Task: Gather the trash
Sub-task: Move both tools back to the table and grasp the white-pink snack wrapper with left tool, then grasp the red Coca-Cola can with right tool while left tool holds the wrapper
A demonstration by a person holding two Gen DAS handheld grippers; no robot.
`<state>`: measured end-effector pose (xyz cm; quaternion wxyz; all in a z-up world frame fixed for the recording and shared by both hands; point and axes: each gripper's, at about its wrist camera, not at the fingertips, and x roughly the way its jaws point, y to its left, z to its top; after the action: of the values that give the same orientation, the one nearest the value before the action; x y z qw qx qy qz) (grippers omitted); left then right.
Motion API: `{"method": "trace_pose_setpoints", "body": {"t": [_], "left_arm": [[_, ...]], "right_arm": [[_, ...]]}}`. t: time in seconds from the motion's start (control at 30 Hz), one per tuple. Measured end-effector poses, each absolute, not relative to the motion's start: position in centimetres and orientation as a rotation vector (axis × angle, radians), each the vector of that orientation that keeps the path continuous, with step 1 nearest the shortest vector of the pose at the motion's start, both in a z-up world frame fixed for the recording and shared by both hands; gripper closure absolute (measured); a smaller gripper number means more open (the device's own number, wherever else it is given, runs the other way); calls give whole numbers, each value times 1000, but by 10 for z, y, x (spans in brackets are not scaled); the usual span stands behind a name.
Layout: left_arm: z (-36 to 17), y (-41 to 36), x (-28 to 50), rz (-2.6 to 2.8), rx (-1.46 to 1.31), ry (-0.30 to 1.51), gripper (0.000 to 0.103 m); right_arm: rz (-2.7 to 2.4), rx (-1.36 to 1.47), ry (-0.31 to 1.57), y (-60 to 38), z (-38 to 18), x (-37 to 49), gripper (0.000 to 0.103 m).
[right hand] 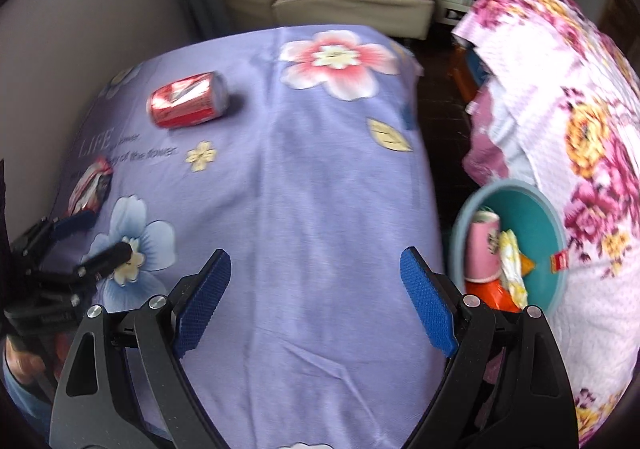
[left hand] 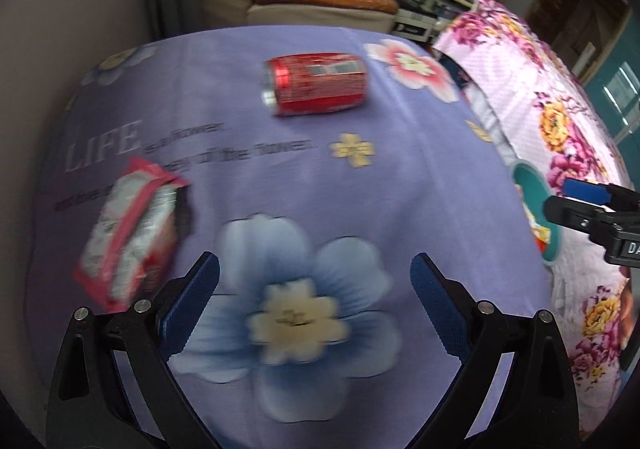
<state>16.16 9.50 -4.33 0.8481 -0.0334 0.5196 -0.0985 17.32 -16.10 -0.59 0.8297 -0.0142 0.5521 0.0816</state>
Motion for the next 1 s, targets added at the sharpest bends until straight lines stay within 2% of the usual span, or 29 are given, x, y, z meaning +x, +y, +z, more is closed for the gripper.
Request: {"method": "trace_pose_setpoints", "body": {"t": [0.33,0.7,0.73,0.8,1.0], "left_arm": [[-62,191,167,-91,-60,1132,7],[-87,204,183,-107,-66,1151,7],[-87,204,183,-109,-62,1137,9],[-85,203,182,-109,-46,1116,38],[-74,206,190,-76,-56,1058,42]], "right_arm": [[272,-230,1215,-90,-27,196,21],[363,-395,1208,-43,-42,215,21],[375,-420,1201,-37,-42,218,21],[402,-469,1182,-28,-40,225,21],[448,-608,1118,-7,-37,249,21]]}}
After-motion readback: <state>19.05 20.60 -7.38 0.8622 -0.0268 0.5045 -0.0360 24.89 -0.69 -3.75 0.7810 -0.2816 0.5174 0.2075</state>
